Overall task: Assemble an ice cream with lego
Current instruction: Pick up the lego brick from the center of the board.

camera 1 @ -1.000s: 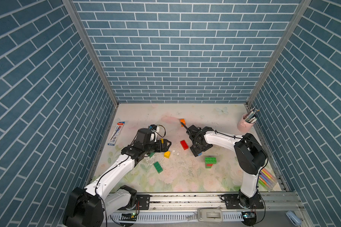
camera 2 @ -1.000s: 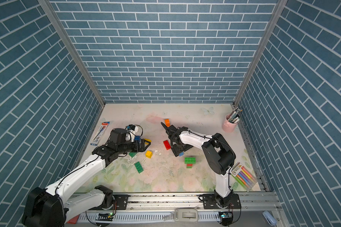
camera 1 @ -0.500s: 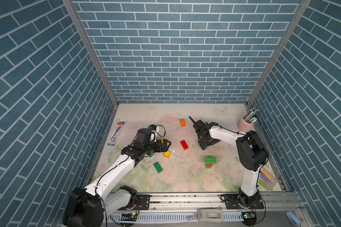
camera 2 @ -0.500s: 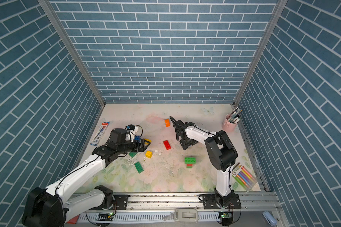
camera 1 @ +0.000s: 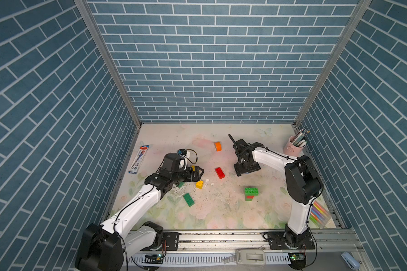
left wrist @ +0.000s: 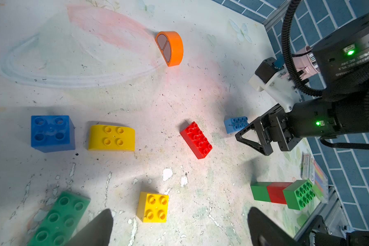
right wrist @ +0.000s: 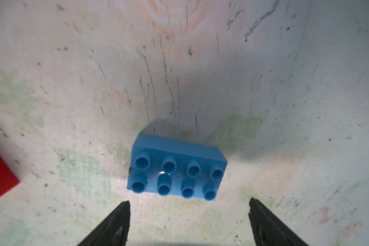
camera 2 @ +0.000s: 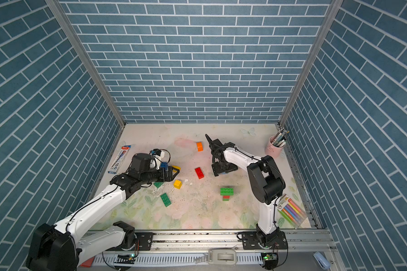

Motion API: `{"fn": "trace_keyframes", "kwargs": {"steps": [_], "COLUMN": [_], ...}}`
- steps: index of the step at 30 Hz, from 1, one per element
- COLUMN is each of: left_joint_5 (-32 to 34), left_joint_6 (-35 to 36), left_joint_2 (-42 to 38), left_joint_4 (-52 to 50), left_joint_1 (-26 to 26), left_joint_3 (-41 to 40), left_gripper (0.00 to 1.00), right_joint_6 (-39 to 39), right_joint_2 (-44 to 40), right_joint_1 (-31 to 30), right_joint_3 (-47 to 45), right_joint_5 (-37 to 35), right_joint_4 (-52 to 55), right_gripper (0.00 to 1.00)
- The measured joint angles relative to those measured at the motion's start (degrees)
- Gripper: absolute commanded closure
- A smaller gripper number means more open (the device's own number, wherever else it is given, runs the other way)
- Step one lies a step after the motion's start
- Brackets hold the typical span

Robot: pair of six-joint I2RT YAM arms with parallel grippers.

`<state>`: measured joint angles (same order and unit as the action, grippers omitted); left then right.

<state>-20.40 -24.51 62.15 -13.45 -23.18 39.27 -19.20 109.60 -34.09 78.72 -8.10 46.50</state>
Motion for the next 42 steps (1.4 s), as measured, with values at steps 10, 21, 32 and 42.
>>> {"fn": "trace_keyframes", "kwargs": {"steps": [10, 21, 32, 42], "left_joint_5": [0.0, 0.2, 0.2, 0.2], "left_joint_6": [0.1, 0.1, 0.2, 0.2], "left_joint_2": [0.0, 0.0, 0.0, 0.0], "left_joint_4": [0.0, 0.0, 0.0, 0.0], "left_joint_1": [0.0, 0.0, 0.0, 0.0], "left_joint_3": [0.0, 0.0, 0.0, 0.0], "left_gripper": [0.0, 0.0, 0.0, 0.01], "right_joint_6": [-3.9, -7.3, -10.7, -18.2], "right_joint_2": [0.9, 2.4, 2.3, 2.2], "right_joint_1": [2.3, 2.3, 2.3, 2.3], "right_joint_3": [0.1, 0.1, -0.9, -0.9], "right_joint_5": [2.6, 3.8, 2.1, 2.1], "right_joint_4": [-2.9, -5.7, -5.2, -5.2], "right_gripper": [0.13, 0.17, 0.16, 0.14]}}
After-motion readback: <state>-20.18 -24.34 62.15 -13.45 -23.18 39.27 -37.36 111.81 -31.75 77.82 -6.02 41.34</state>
